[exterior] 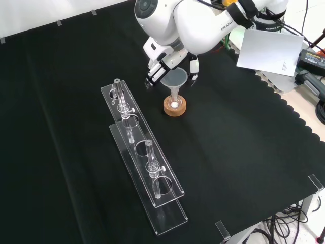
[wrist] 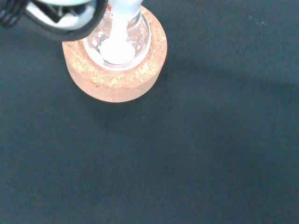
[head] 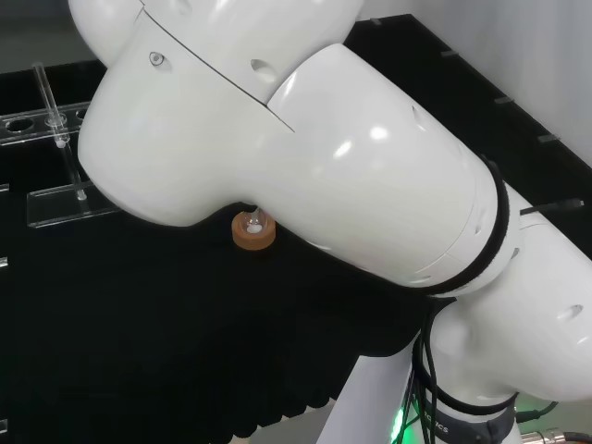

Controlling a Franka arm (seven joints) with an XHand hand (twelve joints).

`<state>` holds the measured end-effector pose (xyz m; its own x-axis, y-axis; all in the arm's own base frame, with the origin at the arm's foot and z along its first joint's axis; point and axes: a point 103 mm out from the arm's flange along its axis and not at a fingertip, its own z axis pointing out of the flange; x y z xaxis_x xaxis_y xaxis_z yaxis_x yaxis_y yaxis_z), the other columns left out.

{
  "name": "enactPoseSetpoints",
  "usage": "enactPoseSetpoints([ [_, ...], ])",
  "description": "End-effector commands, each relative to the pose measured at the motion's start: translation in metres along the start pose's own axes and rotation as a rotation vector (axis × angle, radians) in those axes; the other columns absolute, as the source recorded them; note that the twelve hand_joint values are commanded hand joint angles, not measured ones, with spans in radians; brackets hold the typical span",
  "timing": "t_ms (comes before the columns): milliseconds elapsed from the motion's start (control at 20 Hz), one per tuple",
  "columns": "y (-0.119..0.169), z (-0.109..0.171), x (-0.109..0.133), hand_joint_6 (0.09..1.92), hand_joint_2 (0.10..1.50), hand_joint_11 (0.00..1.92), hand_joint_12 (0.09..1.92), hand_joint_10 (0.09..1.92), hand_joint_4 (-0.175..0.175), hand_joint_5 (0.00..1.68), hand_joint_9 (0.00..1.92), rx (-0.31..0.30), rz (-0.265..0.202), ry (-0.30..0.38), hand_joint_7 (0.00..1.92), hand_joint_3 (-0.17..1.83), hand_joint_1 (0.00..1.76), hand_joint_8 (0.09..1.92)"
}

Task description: Remove the funnel from the round-bottom flask.

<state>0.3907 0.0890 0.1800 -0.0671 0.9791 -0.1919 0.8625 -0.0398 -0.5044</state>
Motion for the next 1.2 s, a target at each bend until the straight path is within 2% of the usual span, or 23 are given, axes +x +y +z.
enactPoseSetpoints([
  [50, -0.001, -0.002, 0.0, 0.09, 0.61, 0.6, 1.31, 0.55, -0.056, 0.34, 0.77, -0.047, 0.009, -0.02, 0.21, 0.56, 0.87, 0.7],
  [300, -0.007, -0.008, 0.002, 0.09, 0.66, 0.73, 1.22, 0.45, -0.041, 0.55, 1.04, -0.132, 0.014, -0.06, 0.53, 0.58, 0.88, 0.67],
  [500, -0.013, -0.015, 0.002, 0.3, 0.7, 0.86, 1.12, 0.32, -0.029, 0.69, 1.2, -0.175, 0.011, -0.083, 0.69, 0.56, 0.91, 0.64],
  [700, -0.017, -0.02, -0.004, 0.5, 0.72, 0.99, 0.99, 0.21, -0.033, 0.72, 1.29, -0.2, -0.017, -0.079, 0.74, 0.55, 0.96, 0.64],
  [1200, -0.043, -0.045, -0.017, 0.58, 0.73, 1.03, 0.95, 0.16, -0.03, 0.72, 1.33, -0.231, -0.005, -0.082, 0.76, 0.56, 0.98, 0.65],
])
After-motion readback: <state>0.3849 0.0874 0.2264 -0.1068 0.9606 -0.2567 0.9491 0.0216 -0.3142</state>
